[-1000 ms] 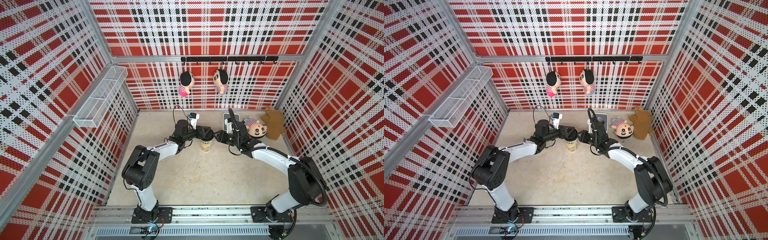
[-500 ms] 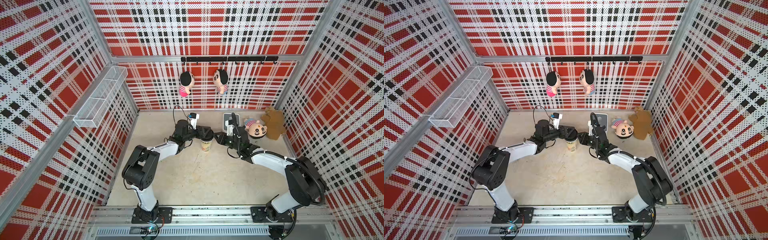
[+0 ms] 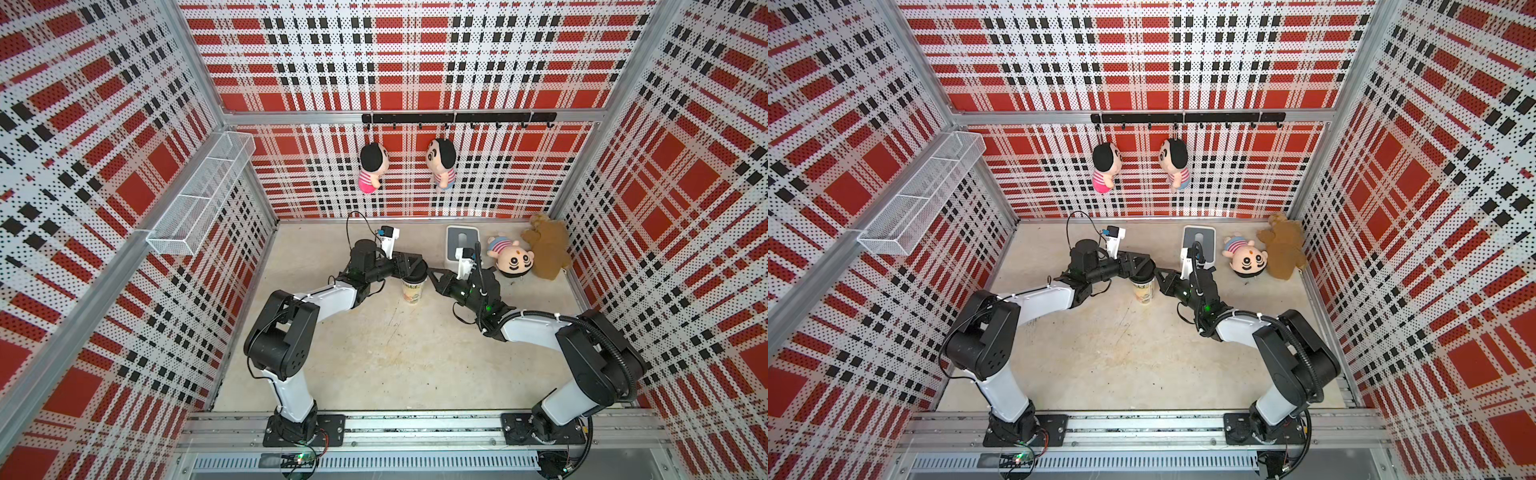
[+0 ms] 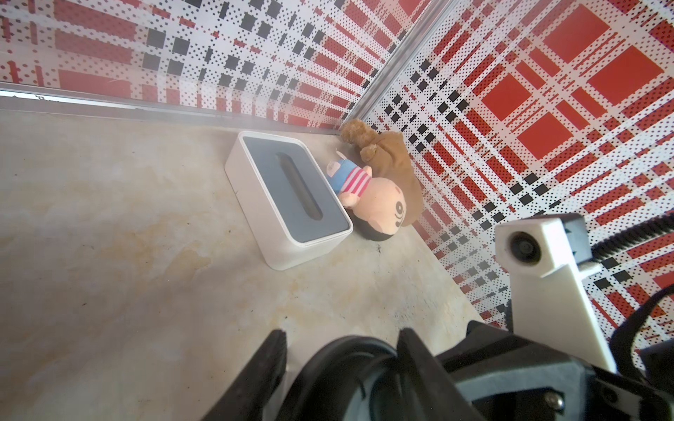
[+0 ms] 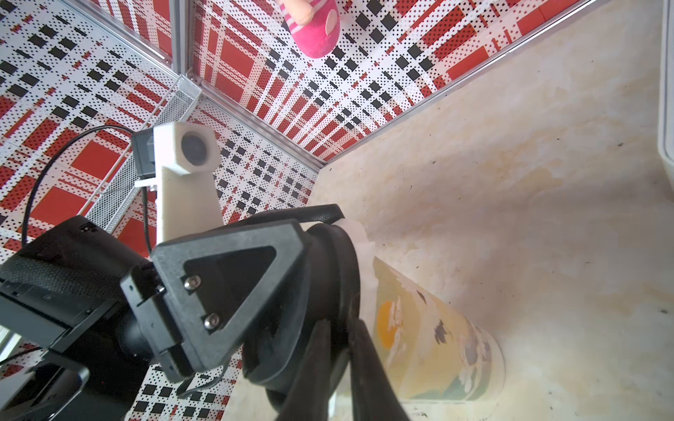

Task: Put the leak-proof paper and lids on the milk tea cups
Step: Secure the cup lid on the cup.

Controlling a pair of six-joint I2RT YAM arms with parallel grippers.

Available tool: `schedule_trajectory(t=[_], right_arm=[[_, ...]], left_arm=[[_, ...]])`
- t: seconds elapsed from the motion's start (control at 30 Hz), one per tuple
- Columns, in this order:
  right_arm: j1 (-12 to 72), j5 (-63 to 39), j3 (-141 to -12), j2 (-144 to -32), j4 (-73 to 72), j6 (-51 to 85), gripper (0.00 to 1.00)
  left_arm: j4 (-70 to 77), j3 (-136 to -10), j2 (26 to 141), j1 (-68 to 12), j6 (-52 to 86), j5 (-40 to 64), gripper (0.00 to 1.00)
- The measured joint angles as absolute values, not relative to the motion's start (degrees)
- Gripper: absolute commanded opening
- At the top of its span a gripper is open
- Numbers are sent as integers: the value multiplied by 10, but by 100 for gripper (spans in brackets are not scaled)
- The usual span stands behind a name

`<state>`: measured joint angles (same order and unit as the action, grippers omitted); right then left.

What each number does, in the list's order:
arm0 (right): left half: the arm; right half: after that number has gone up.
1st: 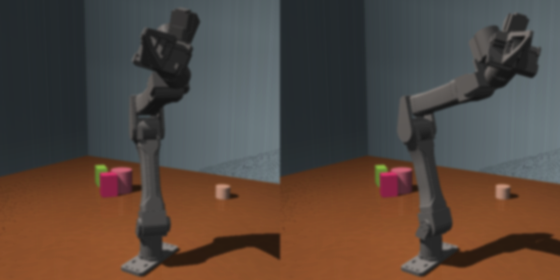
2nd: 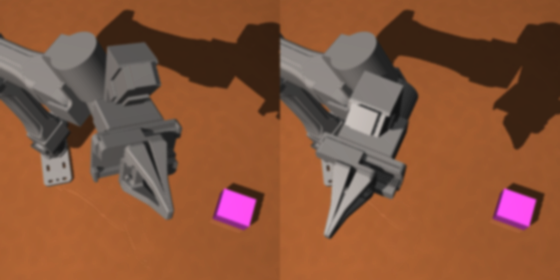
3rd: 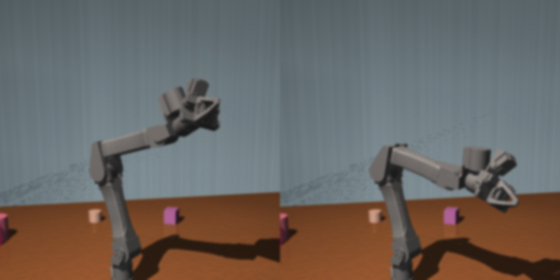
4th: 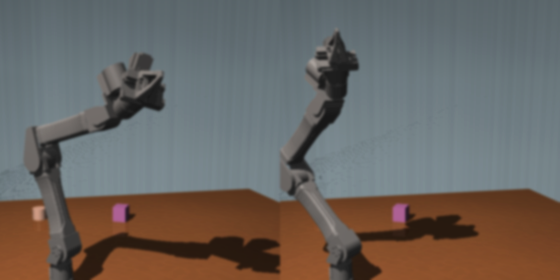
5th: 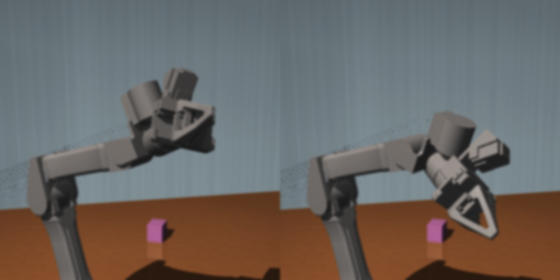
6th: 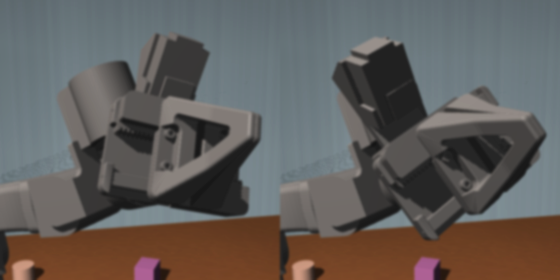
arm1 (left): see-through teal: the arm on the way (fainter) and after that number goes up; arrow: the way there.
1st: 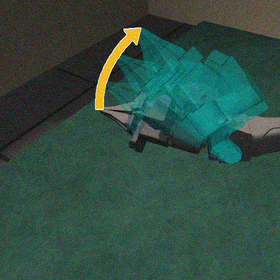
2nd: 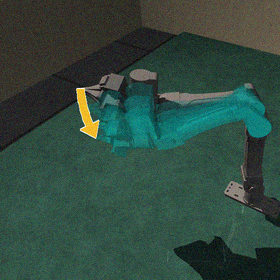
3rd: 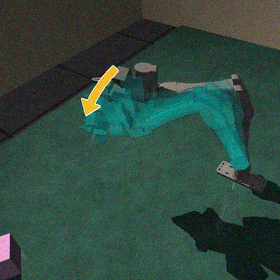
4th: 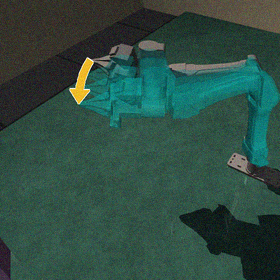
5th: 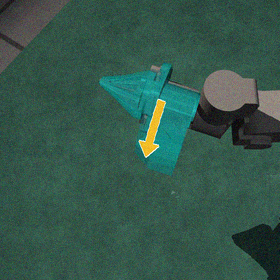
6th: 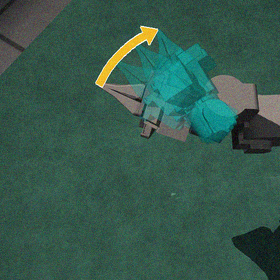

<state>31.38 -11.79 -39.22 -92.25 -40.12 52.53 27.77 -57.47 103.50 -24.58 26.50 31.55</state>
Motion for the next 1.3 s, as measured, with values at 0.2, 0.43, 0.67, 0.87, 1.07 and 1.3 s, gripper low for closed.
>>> schedule_trajectory(t=[0.2,0.43,0.67,0.87,1.07,1.3], right_arm=[[314,-100,-490,-890,-195,486,30],[314,-89,-593,-893,0,441,35],[314,-90,-632,-898,68,420,38],[314,-103,-642,-906,77,414,41],[315,-115,-652,-912,83,411,43],[317,-122,-674,-920,93,405,44]], left_arm=[[268,-578,1034,-243,264,314,56],[182,-621,1026,-243,240,321,66],[48,-684,1024,-245,215,322,73],[-19,-713,1022,-236,203,322,74],[-52,-717,1013,-230,199,322,79],[-95,-733,1012,-216,192,316,85]])
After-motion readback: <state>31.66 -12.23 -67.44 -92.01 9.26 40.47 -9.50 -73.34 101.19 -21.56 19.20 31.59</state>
